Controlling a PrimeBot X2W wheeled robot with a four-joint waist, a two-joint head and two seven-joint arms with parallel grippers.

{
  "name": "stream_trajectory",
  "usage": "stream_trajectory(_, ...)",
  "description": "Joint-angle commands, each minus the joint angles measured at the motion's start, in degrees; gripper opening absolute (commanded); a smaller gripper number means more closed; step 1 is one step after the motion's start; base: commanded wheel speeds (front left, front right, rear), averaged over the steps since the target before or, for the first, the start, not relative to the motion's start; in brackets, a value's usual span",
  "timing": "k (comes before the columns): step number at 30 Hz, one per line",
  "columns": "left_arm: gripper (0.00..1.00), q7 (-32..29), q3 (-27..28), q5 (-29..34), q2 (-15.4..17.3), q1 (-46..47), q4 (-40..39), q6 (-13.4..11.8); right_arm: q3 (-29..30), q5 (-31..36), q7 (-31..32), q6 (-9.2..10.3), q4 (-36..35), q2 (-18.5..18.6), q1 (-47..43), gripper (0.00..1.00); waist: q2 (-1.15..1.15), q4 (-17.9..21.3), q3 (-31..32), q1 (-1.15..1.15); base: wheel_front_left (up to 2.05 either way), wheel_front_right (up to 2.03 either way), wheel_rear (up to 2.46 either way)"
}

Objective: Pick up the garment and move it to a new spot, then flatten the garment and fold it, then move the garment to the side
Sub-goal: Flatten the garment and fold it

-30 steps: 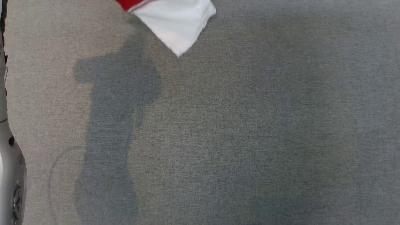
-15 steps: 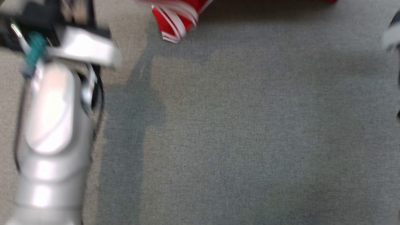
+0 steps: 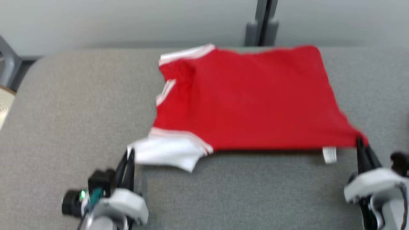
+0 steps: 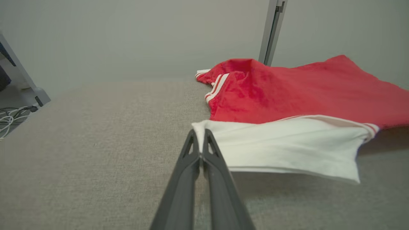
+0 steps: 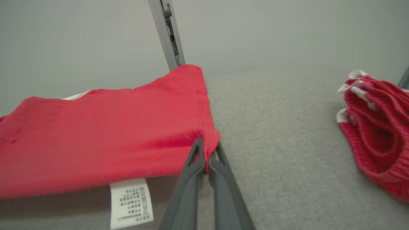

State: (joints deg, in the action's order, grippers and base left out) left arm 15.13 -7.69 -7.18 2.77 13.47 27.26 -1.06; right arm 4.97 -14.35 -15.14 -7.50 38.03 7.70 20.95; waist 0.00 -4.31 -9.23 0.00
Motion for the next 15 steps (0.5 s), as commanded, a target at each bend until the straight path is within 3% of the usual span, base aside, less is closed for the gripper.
stream_trajectory(1,0.0,0.0,0.2,-0.7,0.4,-2.3,0.3,-0.3,0.7,-0.5,0.0,0.02,0.3,0.2,-2.2,0.0,0.0,0.9,4.9,0.0,0.0,0.0,0.0)
stream_trajectory(15,0.0,0.0,-0.6,1.3,0.3,-22.4,0.5,0.6,1.3,1.5,0.0,0.02,2.5,-3.0,-19.5,0.0,0.0,0.9,14.4,0.0,0.0,0.0,0.0)
